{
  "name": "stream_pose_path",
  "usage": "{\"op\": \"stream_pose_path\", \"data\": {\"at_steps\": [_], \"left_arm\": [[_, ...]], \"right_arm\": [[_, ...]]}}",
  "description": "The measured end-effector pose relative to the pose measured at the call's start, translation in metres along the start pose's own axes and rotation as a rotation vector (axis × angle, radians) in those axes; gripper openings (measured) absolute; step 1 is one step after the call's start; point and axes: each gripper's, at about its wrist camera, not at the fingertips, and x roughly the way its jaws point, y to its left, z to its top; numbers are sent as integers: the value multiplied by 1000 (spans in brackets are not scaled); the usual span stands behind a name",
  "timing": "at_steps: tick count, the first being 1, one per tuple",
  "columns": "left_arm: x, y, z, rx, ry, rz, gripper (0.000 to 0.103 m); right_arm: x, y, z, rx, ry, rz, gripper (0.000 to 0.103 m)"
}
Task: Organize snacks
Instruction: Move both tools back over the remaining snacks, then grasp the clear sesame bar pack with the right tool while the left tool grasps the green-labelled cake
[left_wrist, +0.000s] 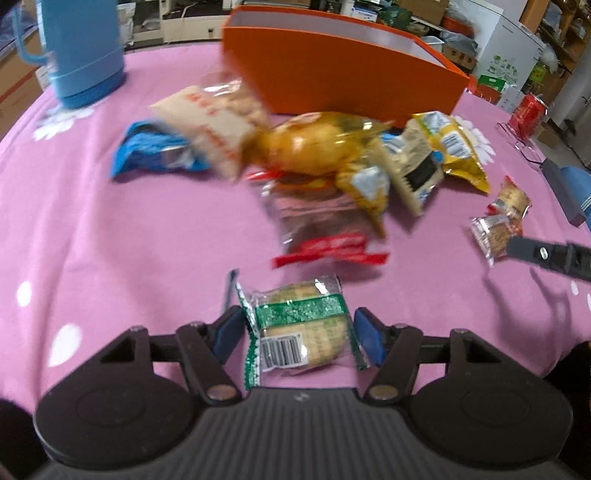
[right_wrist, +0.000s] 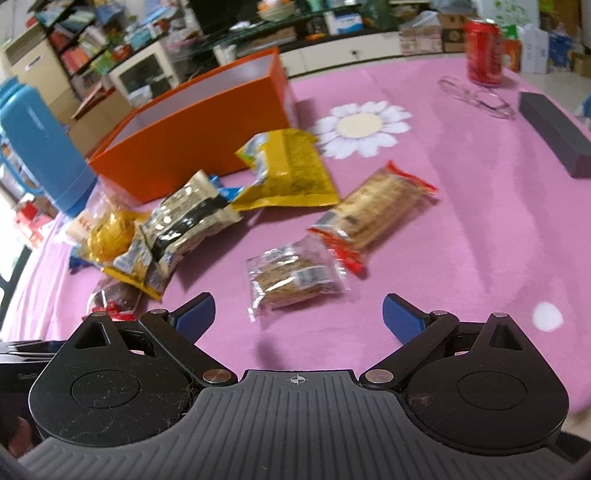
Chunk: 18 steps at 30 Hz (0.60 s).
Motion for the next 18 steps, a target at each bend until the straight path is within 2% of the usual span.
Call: {"op": "stream_pose_path", "data": {"at_steps": [4, 7, 9, 10, 13, 18], "left_arm": [[-4, 7, -4, -2, -2, 6, 68], [-2, 2, -4, 17, -5, 27, 69], [1, -4, -5, 50, -12, 49, 69], [1, -6, -6, 66, -17, 59, 69], [3, -10, -9, 100, -28, 79, 69], [3, -11, -11, 119, -40, 86, 70]], "right_arm": [[18, 12, 6, -66, -25, -34, 87], [40, 17, 8, -90, 8, -59, 84], [43, 26, 5, -151, -20, -91, 71], [43, 31, 1, -192, -31, -113, 57], [39, 40, -8, -257, -43, -128, 45], [24, 47, -25, -289, -29, -110, 44]]}}
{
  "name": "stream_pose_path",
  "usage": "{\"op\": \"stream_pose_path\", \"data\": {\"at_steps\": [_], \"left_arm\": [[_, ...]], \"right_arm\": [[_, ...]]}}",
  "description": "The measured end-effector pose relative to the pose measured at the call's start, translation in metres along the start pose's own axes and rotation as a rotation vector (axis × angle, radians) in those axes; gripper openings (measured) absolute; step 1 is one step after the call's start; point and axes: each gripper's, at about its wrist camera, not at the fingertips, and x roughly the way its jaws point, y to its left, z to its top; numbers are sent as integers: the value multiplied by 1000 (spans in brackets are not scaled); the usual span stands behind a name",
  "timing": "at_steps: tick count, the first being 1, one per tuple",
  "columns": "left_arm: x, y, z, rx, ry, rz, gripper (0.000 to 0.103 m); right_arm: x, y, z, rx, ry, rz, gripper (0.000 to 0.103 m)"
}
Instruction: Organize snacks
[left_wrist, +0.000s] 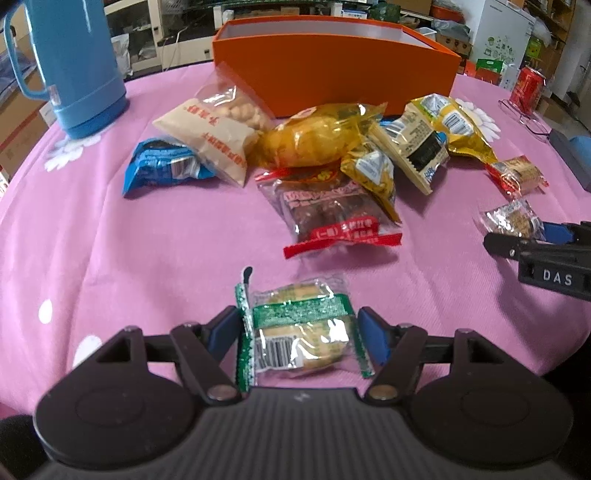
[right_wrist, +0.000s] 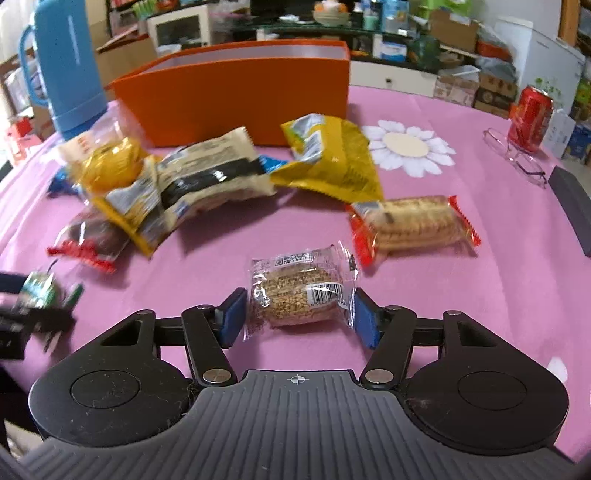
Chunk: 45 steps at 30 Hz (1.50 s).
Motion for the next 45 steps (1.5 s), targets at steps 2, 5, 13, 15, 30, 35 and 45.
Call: {"op": "stream_pose_path", "data": {"at_steps": [2, 5, 13, 15, 30, 35, 45], "left_arm": [[0, 0, -1, 5, 0, 2, 73], [-2, 3, -2, -5, 8, 5, 74], [-4, 6, -6, -30, -14, 20, 64], [-7, 8, -5, -31, -18, 6, 55], [-43, 32, 30, -138, -99, -137, 55], [-20, 28, 13, -81, -33, -112, 55], [-3, 21, 2, -47, -1, -70, 62]], "right_arm": [[-1, 2, -2, -1, 5, 5, 55], [0, 0, 0, 27, 21, 27, 67], [4, 9, -3, -26, 5, 4, 68], [2, 10, -3, -25, -5, 14, 49], [-42, 8, 33, 31, -63, 100, 26], [-37, -9, 15, 121, -17, 155, 63], [-25, 19, -1, 36, 75, 160, 73]]}}
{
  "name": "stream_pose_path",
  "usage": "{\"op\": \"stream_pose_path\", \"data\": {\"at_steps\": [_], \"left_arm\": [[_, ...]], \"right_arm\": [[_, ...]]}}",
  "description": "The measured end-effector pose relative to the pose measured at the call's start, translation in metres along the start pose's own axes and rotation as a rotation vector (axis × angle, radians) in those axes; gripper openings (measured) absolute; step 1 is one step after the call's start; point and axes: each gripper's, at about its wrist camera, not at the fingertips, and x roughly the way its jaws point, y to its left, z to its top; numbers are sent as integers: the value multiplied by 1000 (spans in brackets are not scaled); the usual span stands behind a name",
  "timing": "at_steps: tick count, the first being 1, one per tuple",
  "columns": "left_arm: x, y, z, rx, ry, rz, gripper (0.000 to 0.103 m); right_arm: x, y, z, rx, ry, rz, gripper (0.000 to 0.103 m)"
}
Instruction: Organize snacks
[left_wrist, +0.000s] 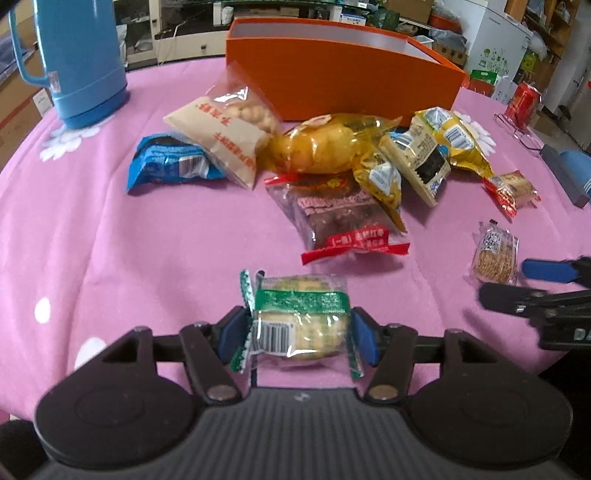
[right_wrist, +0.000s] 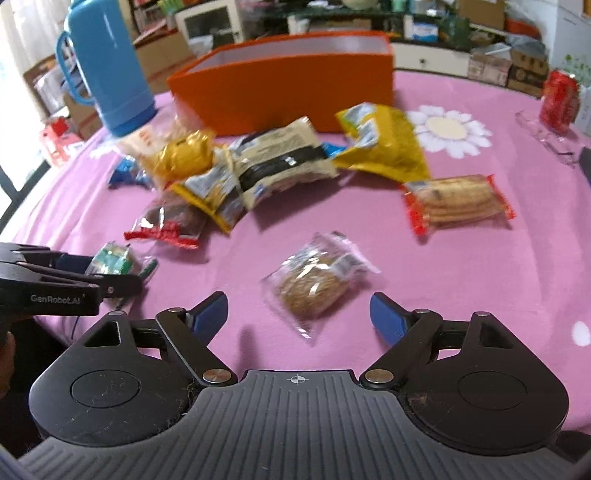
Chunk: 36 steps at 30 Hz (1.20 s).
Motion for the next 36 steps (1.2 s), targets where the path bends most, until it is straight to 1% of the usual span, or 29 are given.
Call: {"op": "stream_pose_path", "data": {"at_steps": [2, 3, 4, 6, 7, 10, 12, 15, 20, 21, 25, 28, 29, 30, 32, 35, 36], "left_arm": [[1, 2, 2, -13, 2, -7, 63], [0, 2, 3, -17, 3, -9, 63], [0, 2, 3, -19, 4, -9, 63], [1, 1, 4, -16, 6, -10, 64], [1, 0, 4, -13, 7, -9, 64], [1, 0, 3, -7, 8, -8, 65], [2, 0, 3, -6, 10, -13, 66], [2, 1, 4, -5, 8, -19, 66], [2, 1, 5, -18, 10, -20, 67], [2, 1, 5, -17, 9, -20, 67], [2, 2, 5, -20, 14, -21, 67], [0, 5, 5, -29, 22, -25, 67], [-3, 7, 5, -29, 16, -30, 67], [-5, 8, 5, -27, 9, -37, 67], [-8, 8, 6, -21, -4, -50, 67], [-12, 7, 7, -12, -14, -63, 67], [-14, 7, 8, -12, -15, -58, 67]], "right_arm": [[9, 1, 3, 35, 20, 48, 73], [14, 0, 5, 56, 30, 71, 75], [17, 0, 9, 70, 24, 82, 75], [19, 0, 15, 68, -28, 98, 76], [21, -1, 20, 61, -48, 83, 77], [25, -5, 28, 43, -39, 40, 77], [19, -6, 24, 35, -42, 36, 80], [9, -7, 13, 6, -31, 39, 82], [-3, -7, 4, -11, 23, 28, 81], [-6, -5, 3, -16, 31, 38, 81], [-5, 6, 3, 13, 60, 136, 82], [3, 17, 4, -18, 68, 93, 82], [2, 20, 4, -36, 56, 80, 82], [-2, 21, 3, -44, 25, 64, 82], [-8, 16, 5, -29, -8, 51, 84], [0, 7, 10, -33, 8, 33, 84], [4, 5, 10, -29, 24, 48, 84]]}}
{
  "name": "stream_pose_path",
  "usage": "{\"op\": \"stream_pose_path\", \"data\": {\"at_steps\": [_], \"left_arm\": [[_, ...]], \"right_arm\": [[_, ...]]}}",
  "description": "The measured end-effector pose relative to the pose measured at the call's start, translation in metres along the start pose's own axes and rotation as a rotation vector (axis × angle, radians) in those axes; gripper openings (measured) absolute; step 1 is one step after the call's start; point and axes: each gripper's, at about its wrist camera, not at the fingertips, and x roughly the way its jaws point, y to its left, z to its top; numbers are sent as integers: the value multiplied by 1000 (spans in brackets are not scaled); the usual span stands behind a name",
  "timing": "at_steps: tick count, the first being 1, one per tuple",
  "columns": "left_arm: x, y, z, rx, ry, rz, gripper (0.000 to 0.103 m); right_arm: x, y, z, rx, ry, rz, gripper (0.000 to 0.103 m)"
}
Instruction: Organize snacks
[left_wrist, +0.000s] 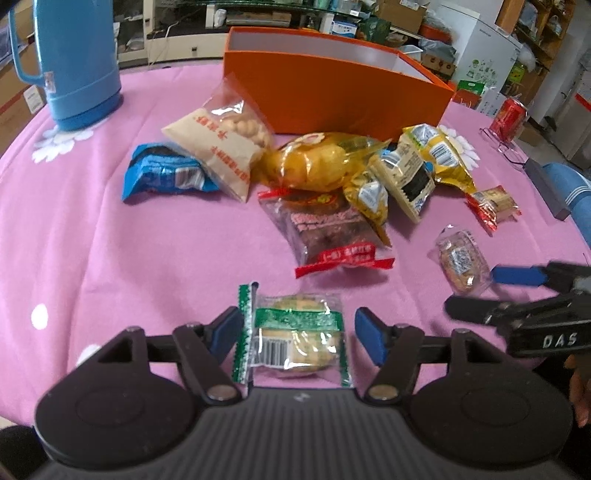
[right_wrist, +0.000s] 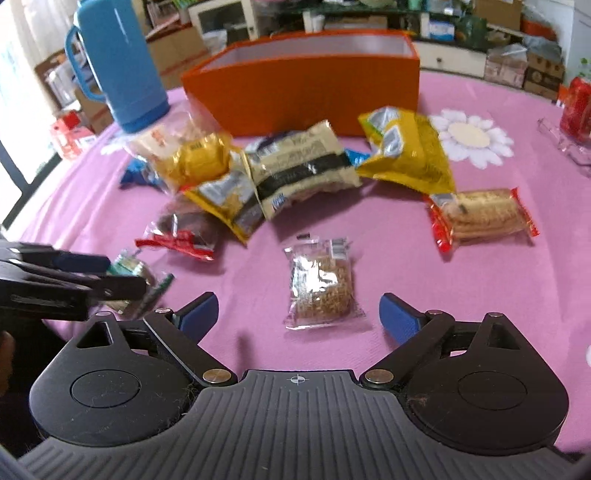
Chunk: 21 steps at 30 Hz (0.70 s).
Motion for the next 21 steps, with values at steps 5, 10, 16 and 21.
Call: {"op": "stream_pose_path", "data": {"at_steps": [5, 10, 16, 21], "left_arm": [[-11, 14, 1, -36, -21, 25, 67], [-12, 20, 1, -57, -11, 5, 67], [4, -9, -9, 63, 35, 31, 68], [8, -6, -6, 55, 27, 103, 69]], "right_arm": [[6, 9, -8, 81, 47, 188, 82], [-11, 22, 4, -63, -38, 64, 87], [11, 1, 18, -76, -20, -17, 91], [34, 0, 14, -89, 6, -26, 92]]}}
